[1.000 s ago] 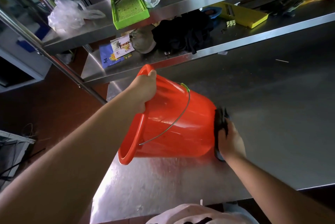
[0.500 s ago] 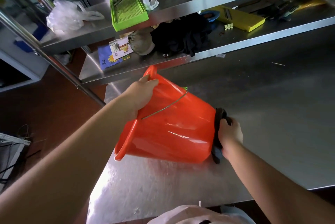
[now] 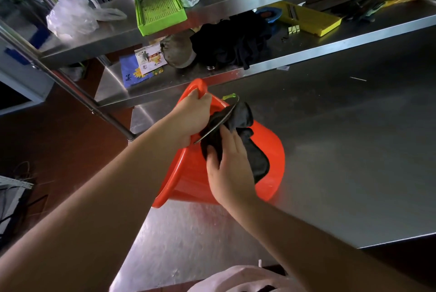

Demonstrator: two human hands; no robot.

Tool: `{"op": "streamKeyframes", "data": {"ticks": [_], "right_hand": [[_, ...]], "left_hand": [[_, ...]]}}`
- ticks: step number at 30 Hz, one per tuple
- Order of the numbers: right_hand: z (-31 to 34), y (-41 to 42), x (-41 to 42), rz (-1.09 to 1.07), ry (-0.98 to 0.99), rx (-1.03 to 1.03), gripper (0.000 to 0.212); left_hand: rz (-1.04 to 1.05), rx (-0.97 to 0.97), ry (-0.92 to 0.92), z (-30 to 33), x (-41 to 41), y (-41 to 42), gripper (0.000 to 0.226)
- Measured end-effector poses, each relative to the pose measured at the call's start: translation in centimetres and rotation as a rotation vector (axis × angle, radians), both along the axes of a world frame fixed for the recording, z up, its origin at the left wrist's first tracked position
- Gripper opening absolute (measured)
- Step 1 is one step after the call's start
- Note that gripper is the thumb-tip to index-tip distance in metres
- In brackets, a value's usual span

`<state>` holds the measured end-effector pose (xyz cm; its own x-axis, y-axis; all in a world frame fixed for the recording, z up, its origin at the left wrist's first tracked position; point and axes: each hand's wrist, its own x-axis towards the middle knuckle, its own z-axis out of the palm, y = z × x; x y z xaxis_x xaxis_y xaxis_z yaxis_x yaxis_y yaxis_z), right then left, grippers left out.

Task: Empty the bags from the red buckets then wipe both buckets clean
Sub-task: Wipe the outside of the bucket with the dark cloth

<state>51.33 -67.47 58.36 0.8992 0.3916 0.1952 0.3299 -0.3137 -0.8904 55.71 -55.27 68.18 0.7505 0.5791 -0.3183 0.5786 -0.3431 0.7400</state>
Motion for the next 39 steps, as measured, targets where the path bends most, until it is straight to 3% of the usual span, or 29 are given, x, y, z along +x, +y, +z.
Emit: {"op": "streamKeyframes", "data": {"ticks": [4,7,15,21,24,33,37,39], "right_hand": [[-3.0,-3.1,1.6,0.075,-0.158,-0.096,0.046],[-6.1,-5.4,2.4,0.003,-0.148,-0.143,0.043],[-10.4,-9.4,4.7,-0.261,0.106,-0.24,0.043],[-10.0,-9.3,6.9,-0.384,0.431,-0.241,0.038],[-10.3,-9.8,7.2,-0.399,0.465,-0.26,0.037],[-12.0,-11.3,5.6,-0.442,0.552,-0.253,0.038],[-13.8,-11.8,4.4,-0.379,0.68,-0.326,0.037],[-14.9,-11.7,3.5,-0.311,0.827,-0.254,0.03]], "left_hand": [[0.001,-0.01,0.068,0.3,0.0,0.5,0.05],[0.006,-0.02,0.116,0.5,0.2,0.6,0.054],[0.043,-0.055,0.095,-0.4,0.3,0.4,0.06],[0.0,-0.017,0.081,-0.5,0.3,-0.6,0.055],[-0.051,0.077,0.015,-0.7,-0.1,-1.3,0.048],[-0.135,0.196,0.088,-1.0,-0.4,-4.8,0.065],[-0.29,0.273,0.111,-1.8,-1.4,-7.2,0.066],[-0.367,0.27,0.111,-2.9,-2.3,-8.1,0.067]]}}
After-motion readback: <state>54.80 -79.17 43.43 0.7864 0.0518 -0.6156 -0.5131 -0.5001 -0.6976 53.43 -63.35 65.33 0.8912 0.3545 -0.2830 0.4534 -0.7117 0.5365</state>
